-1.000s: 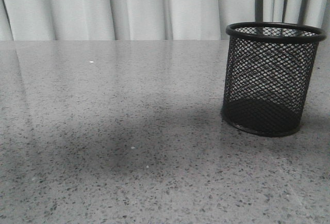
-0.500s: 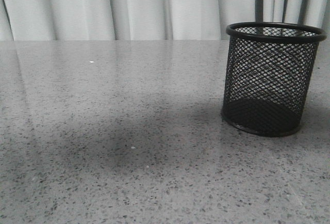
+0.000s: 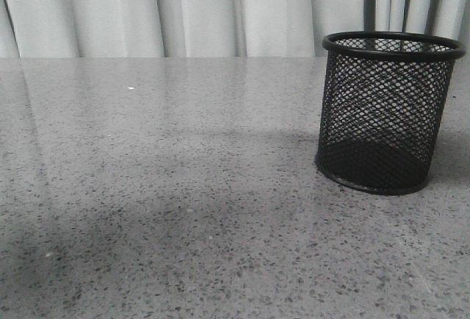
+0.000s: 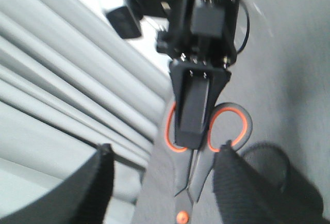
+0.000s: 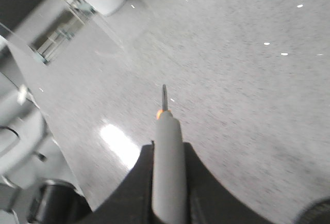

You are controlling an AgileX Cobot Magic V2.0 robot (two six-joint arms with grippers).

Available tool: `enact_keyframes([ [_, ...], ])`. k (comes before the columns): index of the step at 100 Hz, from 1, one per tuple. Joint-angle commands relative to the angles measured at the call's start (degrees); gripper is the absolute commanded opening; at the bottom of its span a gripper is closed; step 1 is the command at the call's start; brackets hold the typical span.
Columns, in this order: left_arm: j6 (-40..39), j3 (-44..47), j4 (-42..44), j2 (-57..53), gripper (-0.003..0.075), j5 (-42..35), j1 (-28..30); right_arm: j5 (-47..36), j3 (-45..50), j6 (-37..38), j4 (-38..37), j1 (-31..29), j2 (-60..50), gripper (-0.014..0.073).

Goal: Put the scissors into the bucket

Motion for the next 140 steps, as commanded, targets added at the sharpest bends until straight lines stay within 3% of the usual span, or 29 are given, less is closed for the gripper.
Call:
enact_keyframes([
  [1,-4.7,-2.2,-2.9,-6.1,0.0213,-3.2,0.0,8.8,-10.0,7.0,-8.0,-2.7,1.1,-0.0059],
  [13,-5.9,-1.9,-2.6,-11.8,-0.0018,-1.9,0.0,19.0,-21.6,15.0,-19.9,-3.4,3.8,-0.0059],
  [33,-5.9,-0.7,-1.9,-15.6,-0.0020,1.0,0.0,19.0,-28.3,21.0,-27.3,-3.1,4.0,-0.0059],
  [66,-5.9,-0.5,-1.4,-16.0,-0.0020,9.8,0.0,19.1,-15.4,27.3,-38.3,4.4,-3.0,-0.0060],
  [94,-5.9,-0.5,-1.4,-16.0,-0.0020,9.4,0.0,19.0,-11.2,27.6,-39.6,4.5,-3.1,-0.0060],
  [140,-5.9,-0.5,-2.1,-16.0,-0.0020,9.4,0.0,16.6,-10.8,27.5,-39.6,4.5,12.4,-0.0045],
])
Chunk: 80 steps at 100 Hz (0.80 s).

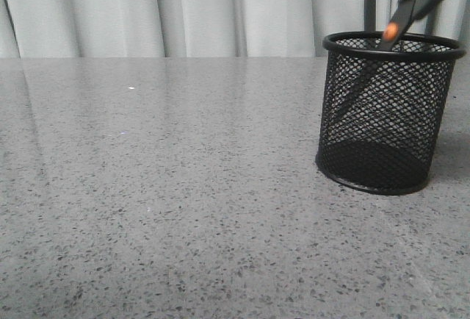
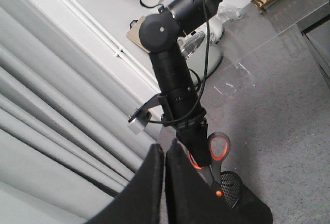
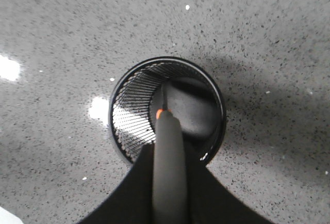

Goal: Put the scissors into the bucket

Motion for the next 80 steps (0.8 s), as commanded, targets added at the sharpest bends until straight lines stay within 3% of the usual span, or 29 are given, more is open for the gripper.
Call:
enact_keyframes([
  [1,-0.6,-1.2,-2.3,0.0,-0.0020,-3.6,0.0,0.0,-1.3,-0.1,0.7,0.1,1.5,-0.0038],
  [9,-0.6,-1.2,-2.3,0.0,-0.0020,-3.5,0.0,0.0,-1.3,-0.1,0.7,0.1,3.1,0.0050],
  [29,-5.4,-1.0,-1.6,0.0,-0.0020,-4.0,0.0,-2.8,-2.8,-0.1,-0.8,0.1,3.7,0.0462],
  [39,-11.5,0.2,1.6,0.0,-0.0020,-7.1,0.0,-2.9,-7.3,-1.5,-1.9,0.1,3.6,0.0538],
  [53,-25.6,4.4,10.5,-0.8,-0.0020,-16.9,0.0,-0.1,-16.7,-1.8,-2.3,0.1,3.3,0.0472],
  [64,-34.4,11.4,15.4,-4.0,-0.0020,-28.3,0.0,0.8,-20.5,-1.8,-2.4,0.1,0.1,0.0218],
  [75,-35.0,20.7,15.2,-10.1,-0.0020,-39.9,0.0,-0.2,-17.8,-5.0,-3.7,0.1,-7.2,-0.0070],
  [80,-35.0,25.3,13.0,-13.2,-0.0020,-44.3,0.0,-2.4,-14.1,-5.4,-4.9,0.1,-11.9,-0.0062],
])
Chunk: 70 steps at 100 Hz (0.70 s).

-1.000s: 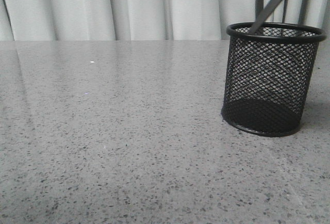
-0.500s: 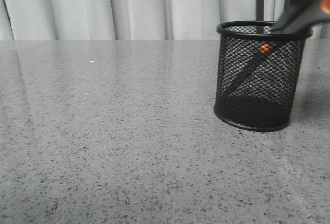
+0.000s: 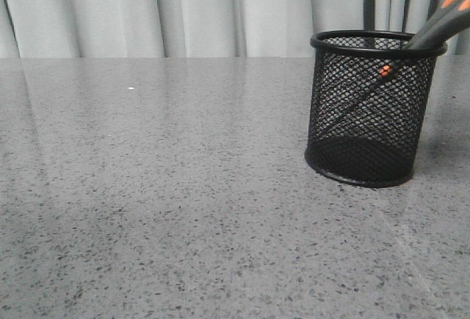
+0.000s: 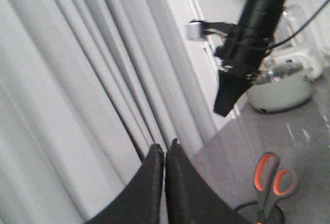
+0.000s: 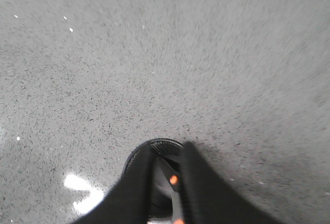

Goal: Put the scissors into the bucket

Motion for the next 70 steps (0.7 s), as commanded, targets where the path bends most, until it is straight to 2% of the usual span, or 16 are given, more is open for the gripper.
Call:
enact_keyframes([
  [1,-1.9,6.7,-3.4,-4.9,-0.0020,-14.0,0.0,-2.4,3.2,-2.2,-2.0,0.1,-10.1,-0.0060],
  [18,-1.8,22.2,-23.8,-14.5,-0.0020,-30.2,0.0,-18.4,26.1,-2.5,-8.0,0.1,-33.2,-0.0050],
  [27,-1.8,28.7,-32.8,-17.7,-0.0020,-35.4,0.0,-28.3,39.6,-2.5,-12.5,0.1,-48.0,-0.0050],
  [36,-1.7,32.6,-33.9,-19.0,-0.0020,-36.6,0.0,-36.5,52.4,-1.1,-14.8,0.1,-62.4,-0.0050],
  [43,-1.4,33.5,-33.6,-19.0,-0.0020,-35.3,0.0,-38.1,58.7,2.9,-16.6,0.1,-71.5,-0.0050],
  [48,-1.4,33.7,-33.6,-18.9,-0.0020,-34.4,0.0,-34.9,60.6,5.7,-17.7,0.0,-72.3,-0.0050],
  [55,-1.3,33.8,-33.1,-18.9,-0.0020,-33.5,0.1,-31.4,60.5,5.7,-18.2,-0.2,-69.5,-0.0050],
  [70,-1.3,33.8,-33.1,-18.9,-0.0020,-32.7,0.1,-37.3,60.4,5.7,-18.6,-0.3,-67.8,-0.0050],
])
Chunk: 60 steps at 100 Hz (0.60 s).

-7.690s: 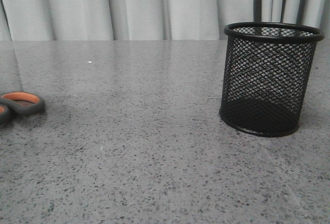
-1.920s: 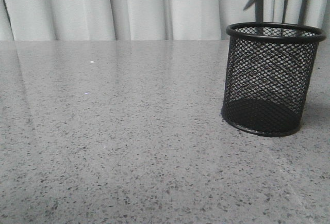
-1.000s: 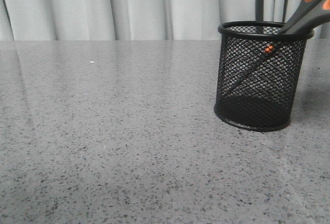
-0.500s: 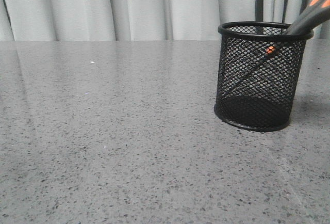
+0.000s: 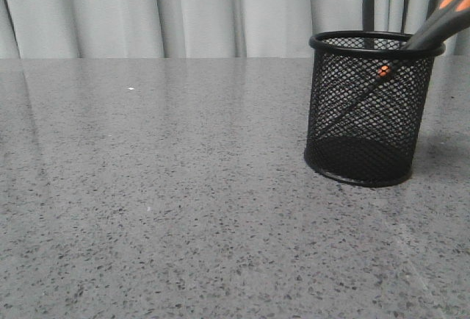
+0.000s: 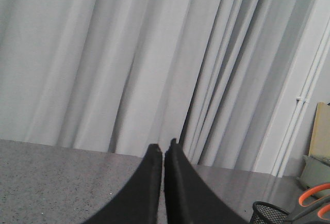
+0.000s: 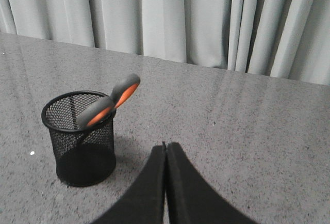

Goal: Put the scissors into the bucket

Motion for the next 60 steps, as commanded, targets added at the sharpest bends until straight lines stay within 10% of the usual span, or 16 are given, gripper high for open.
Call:
enact_keyframes([
  [1,0.0,-1.6,1.5,0.6,-0.0020,-1.2,0.0,-9.1,-1.3,0.4,-1.4,-0.2,1.8,-0.0050],
  [60,0.0,-1.6,1.5,0.6,-0.0020,-1.2,0.0,-9.4,-0.9,0.4,-1.4,-0.2,1.8,-0.0051],
])
